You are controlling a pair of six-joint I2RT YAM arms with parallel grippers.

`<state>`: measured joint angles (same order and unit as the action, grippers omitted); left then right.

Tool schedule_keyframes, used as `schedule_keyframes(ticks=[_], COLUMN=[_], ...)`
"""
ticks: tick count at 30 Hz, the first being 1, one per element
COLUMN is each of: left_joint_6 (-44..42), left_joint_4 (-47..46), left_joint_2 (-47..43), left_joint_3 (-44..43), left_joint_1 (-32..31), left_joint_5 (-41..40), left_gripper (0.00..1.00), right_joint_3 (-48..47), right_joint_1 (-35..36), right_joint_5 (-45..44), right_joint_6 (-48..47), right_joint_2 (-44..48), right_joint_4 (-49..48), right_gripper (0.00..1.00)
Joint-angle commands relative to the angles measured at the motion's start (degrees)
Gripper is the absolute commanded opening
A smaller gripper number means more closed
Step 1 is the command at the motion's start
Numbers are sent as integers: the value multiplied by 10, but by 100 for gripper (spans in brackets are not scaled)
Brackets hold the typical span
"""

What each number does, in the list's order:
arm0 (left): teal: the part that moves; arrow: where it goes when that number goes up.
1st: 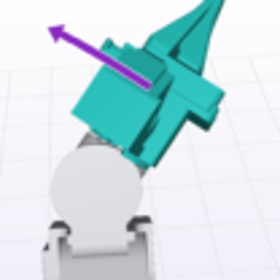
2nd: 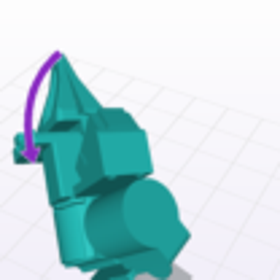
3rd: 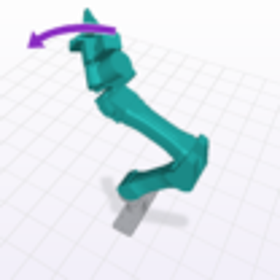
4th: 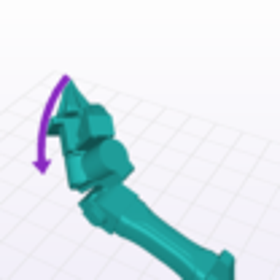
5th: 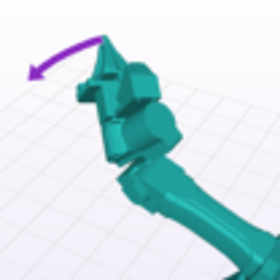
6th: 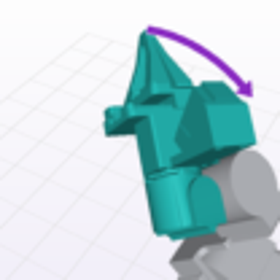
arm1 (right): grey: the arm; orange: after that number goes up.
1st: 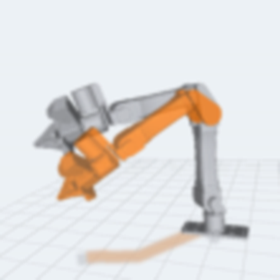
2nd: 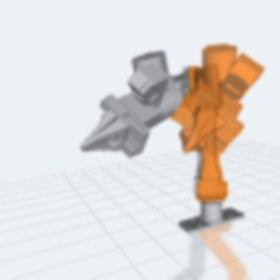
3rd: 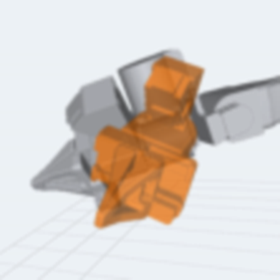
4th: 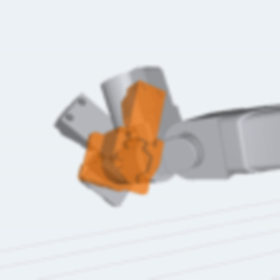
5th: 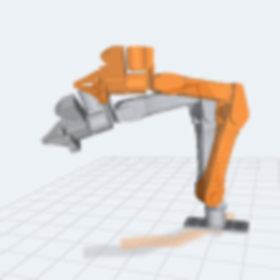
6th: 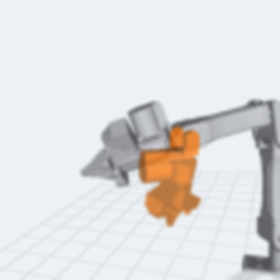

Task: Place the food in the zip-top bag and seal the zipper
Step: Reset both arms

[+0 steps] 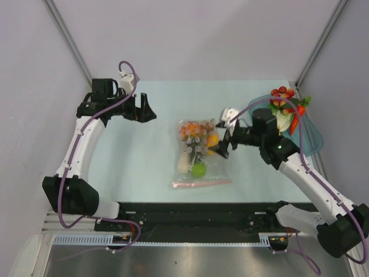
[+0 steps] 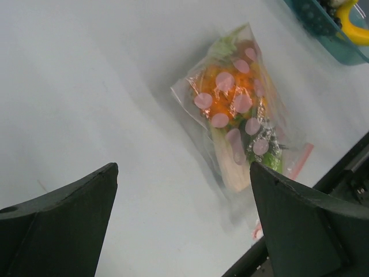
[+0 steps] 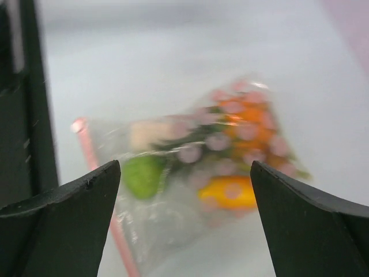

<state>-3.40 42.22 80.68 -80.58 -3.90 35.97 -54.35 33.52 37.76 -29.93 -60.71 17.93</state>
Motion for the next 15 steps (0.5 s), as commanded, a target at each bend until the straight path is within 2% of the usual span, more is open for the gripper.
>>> schedule_keyframes(ticks=[1, 7, 11, 15], left_joint_6=[11, -14, -11, 17], left_joint_4=[-26, -10, -20, -24], left_joint_2=[-2, 32, 46, 60], left_joint_3=[-58, -116, -107, -115], left_joint_1=[6, 8, 8, 13], left_joint_5=[-58, -99, -132, -147], left_gripper=[100, 100, 100, 100], right_joint_3=[-59, -89, -96, -104], right_joint_1=[-149, -324, -389, -424], right_joint_5=[-30, 3, 11, 11], right_joint_6=[162, 249, 270, 297], right_joint_2=[-16, -60, -78, -88], right_joint_4=[-87, -94, -85, -98], right_gripper=[100, 99, 100, 100])
